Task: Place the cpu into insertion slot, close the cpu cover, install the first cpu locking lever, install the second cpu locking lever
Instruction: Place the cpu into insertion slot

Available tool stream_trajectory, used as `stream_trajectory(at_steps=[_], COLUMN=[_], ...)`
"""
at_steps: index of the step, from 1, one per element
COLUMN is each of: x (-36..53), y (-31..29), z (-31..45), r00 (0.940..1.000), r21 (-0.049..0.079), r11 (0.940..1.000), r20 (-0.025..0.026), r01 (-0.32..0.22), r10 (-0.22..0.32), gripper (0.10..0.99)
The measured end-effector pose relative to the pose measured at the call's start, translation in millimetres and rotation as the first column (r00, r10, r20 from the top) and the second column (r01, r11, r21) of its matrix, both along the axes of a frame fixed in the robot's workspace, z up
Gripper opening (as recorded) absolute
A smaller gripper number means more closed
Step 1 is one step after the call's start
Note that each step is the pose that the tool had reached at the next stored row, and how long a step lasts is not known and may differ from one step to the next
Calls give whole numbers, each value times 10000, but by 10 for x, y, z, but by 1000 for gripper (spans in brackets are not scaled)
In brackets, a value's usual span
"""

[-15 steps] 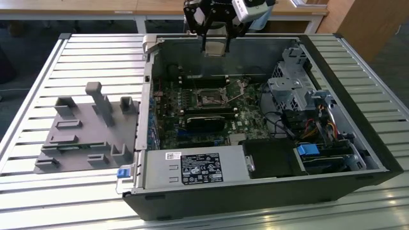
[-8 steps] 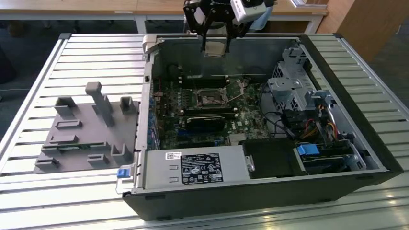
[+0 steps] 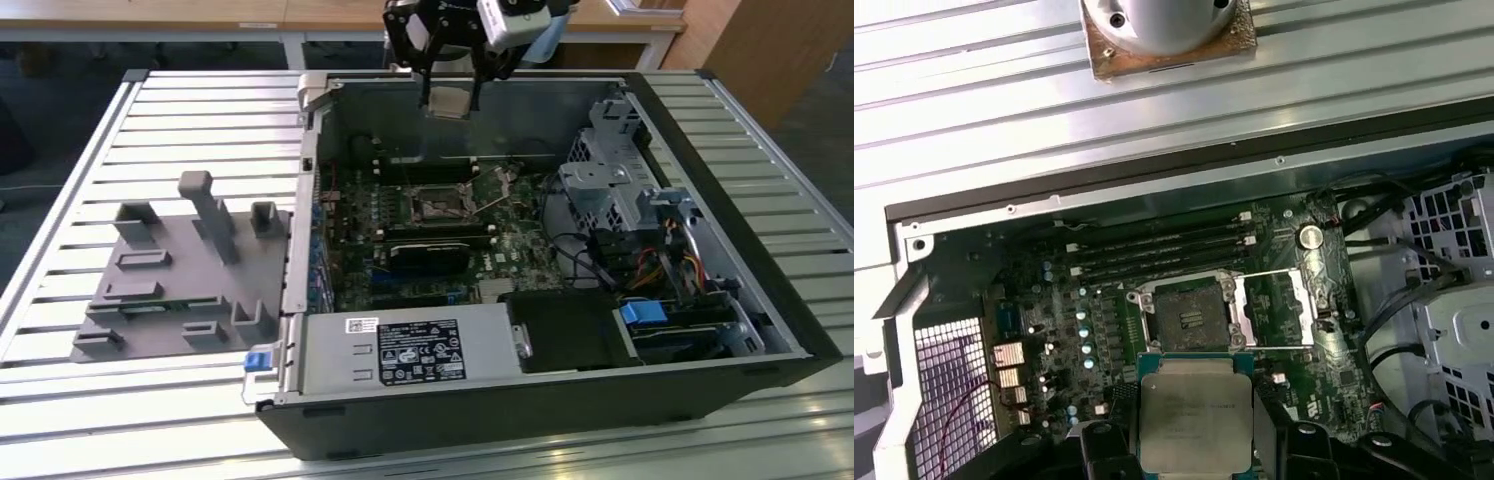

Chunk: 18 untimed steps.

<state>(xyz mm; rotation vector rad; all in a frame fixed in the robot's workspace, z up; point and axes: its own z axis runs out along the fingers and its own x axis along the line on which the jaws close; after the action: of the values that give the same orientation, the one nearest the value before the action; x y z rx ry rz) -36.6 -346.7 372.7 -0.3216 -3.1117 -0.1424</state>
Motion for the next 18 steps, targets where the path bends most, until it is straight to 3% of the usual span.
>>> stream_trajectory(at_steps=[5, 10, 13, 18], x=[0, 0, 0, 0], y=[0, 0, 0, 0], z=[-2, -9, -14, -24], r00=[9986, 9918, 9842, 9650], r21=[-3, -4, -3, -4], r11=[9986, 9918, 9842, 9650], r20=[-1, 0, 0, 0], r01=[530, 1281, 1772, 2621], r10=[-530, -1281, -1772, -2621], gripper=[541, 541, 541, 541])
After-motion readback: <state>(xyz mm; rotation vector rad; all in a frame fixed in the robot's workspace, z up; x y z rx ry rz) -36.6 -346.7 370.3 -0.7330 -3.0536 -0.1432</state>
